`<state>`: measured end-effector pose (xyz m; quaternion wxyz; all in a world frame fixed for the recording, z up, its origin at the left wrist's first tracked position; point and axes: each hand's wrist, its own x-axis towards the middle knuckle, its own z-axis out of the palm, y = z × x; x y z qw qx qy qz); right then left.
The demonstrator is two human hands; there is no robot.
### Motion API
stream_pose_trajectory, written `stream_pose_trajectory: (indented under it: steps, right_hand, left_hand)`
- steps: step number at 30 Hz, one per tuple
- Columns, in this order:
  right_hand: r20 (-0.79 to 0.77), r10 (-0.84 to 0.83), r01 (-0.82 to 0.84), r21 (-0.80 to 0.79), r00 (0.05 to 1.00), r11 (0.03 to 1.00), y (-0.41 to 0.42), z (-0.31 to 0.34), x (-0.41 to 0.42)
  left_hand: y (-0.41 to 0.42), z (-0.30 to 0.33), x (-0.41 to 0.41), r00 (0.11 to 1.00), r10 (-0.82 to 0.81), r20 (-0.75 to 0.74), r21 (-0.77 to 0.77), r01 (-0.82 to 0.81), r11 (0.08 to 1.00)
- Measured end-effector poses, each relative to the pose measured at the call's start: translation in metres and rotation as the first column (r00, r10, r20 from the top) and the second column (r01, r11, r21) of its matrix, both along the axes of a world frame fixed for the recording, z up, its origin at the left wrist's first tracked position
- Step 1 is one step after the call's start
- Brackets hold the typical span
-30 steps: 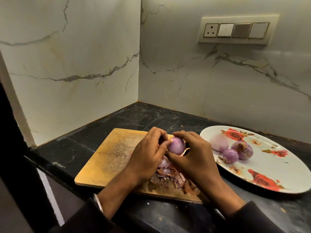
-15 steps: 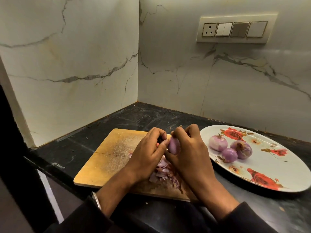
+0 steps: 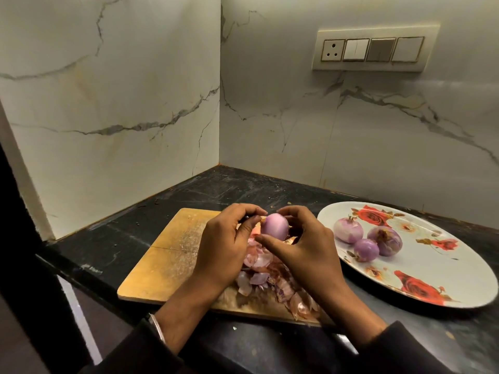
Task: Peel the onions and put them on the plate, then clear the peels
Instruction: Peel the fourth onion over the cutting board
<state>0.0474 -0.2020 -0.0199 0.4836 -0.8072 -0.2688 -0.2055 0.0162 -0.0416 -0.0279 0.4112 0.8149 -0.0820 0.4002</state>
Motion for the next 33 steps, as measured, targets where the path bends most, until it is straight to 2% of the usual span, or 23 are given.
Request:
stream_pose_trajectory:
  steps: [6, 12, 19, 33]
  right_hand:
    - [-0.122, 0.104, -0.092, 0.104, 0.987, 0.99, -0.003, 0.002, 0.003]
    - [-0.219, 0.192, -0.155, 0.173, 0.957, 0.973, -0.002, -0.002, 0.005]
    - [-0.246, 0.217, -0.169, 0.201, 0.945, 0.965, -0.002, -0.003, 0.003]
    - [-0.186, 0.259, -0.215, 0.225, 0.948, 0.95, 0.002, -0.002, -0.001]
  left_hand:
    - [0.001, -0.001, -0.002, 0.999, 0.04, -0.024, 0.034, -0.039, 0.999]
    - [-0.003, 0.0, -0.007, 0.996, 0.087, 0.016, 0.117, -0.089, 0.989]
    - [-0.006, 0.002, -0.012, 0.984, 0.171, 0.042, 0.261, -0.176, 0.949]
    - [-0.007, 0.004, -0.013, 0.982, 0.184, 0.052, 0.16, -0.19, 0.969]
